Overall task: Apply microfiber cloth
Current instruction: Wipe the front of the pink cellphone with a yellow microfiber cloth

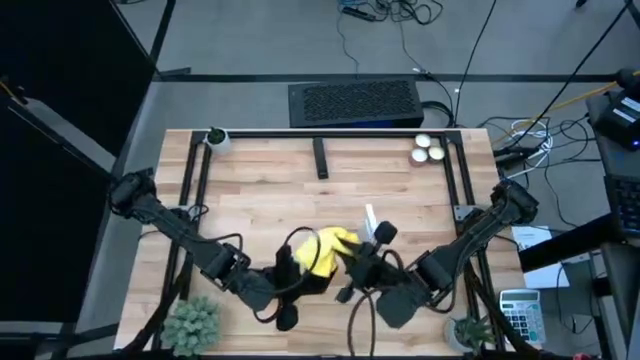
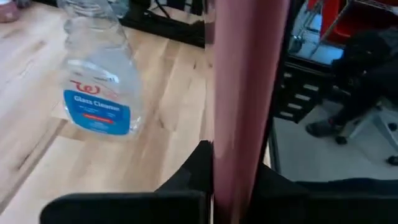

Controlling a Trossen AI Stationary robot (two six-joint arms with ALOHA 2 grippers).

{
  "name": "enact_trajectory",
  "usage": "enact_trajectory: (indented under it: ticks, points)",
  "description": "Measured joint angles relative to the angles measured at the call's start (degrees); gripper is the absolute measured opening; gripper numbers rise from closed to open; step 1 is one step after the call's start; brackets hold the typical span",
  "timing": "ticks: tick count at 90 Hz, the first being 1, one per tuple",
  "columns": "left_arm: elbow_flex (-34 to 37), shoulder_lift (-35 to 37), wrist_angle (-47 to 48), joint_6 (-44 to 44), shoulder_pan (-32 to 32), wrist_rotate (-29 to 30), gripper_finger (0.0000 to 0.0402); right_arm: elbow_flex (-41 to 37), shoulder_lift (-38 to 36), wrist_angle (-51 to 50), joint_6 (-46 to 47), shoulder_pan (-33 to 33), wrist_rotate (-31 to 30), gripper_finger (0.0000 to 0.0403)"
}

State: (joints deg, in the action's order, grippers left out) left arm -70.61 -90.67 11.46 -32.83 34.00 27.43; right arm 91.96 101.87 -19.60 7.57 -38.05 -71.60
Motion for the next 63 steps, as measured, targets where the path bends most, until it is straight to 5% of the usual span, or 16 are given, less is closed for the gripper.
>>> enact_trajectory:
  ticks: [33, 48, 63]
  points:
    - [0.04, 0.03, 0.87, 0.79, -0.09, -0.18, 0.0009, -0.04, -0.35, -0.25, -2.37, -8.15, -10.78, 0.0015]
    - [0.04, 0.07, 0.83, 2.77, -0.11, -1.61, 0.0009, -0.04, -0.66, -0.41, -2.2, -11.99, 2.59, 0.0015]
    - [0.04, 0.07, -2.26, 3.48, -0.33, -1.59, 0.0009, -0.04, 2.75, 0.08, 2.16, -10.12, 2.93, 0.0015]
